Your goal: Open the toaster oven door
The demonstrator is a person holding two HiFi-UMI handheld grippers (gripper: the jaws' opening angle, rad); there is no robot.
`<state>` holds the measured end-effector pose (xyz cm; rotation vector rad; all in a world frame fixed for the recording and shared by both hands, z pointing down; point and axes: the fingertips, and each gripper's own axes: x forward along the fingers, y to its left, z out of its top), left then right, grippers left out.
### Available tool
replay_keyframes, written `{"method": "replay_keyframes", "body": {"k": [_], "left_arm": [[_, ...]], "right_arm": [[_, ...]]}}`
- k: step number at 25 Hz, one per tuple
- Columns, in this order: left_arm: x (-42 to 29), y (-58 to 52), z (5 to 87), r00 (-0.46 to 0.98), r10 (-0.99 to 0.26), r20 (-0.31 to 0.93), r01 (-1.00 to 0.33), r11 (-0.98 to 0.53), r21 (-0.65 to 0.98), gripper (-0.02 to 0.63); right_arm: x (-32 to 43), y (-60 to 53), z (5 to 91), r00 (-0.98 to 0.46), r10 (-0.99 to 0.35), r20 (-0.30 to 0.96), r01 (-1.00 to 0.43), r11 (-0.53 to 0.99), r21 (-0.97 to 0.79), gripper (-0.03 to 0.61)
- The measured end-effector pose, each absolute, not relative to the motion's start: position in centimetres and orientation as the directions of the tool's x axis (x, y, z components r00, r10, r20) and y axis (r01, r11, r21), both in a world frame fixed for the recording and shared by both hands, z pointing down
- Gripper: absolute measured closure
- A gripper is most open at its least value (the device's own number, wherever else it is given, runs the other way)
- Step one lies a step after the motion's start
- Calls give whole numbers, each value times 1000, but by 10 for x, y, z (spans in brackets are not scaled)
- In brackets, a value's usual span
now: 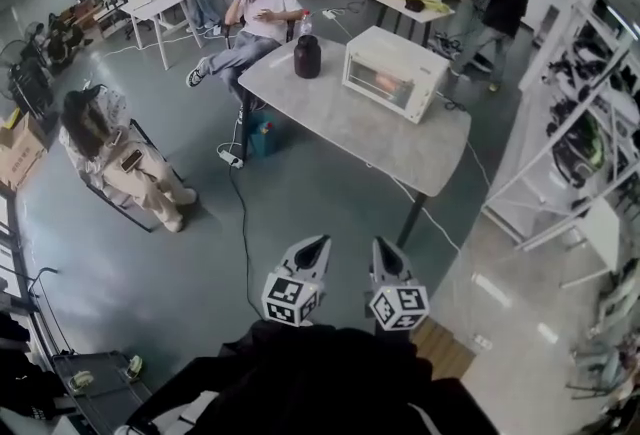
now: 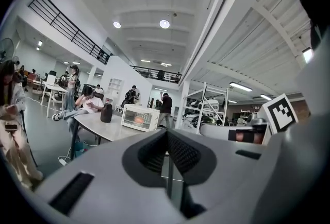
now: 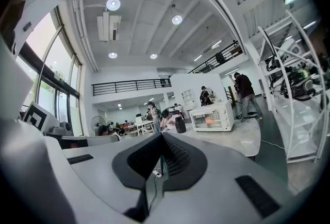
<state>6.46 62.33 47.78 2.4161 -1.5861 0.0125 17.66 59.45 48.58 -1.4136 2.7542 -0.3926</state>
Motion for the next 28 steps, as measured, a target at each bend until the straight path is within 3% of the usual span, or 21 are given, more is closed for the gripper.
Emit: {"method": "replay_keyframes", "body": {"k": [15,28], "left_arm": [[40,583,482,425,-895,136,-893,-390,225,611],[7,455,498,434,-889,147,-898,-415,145,611]], "right_arm": [[146,559,489,-589,-796,136,-806,567,-172,575],[107,431,505,-585,-798,145,-808,556,-197,575]]}}
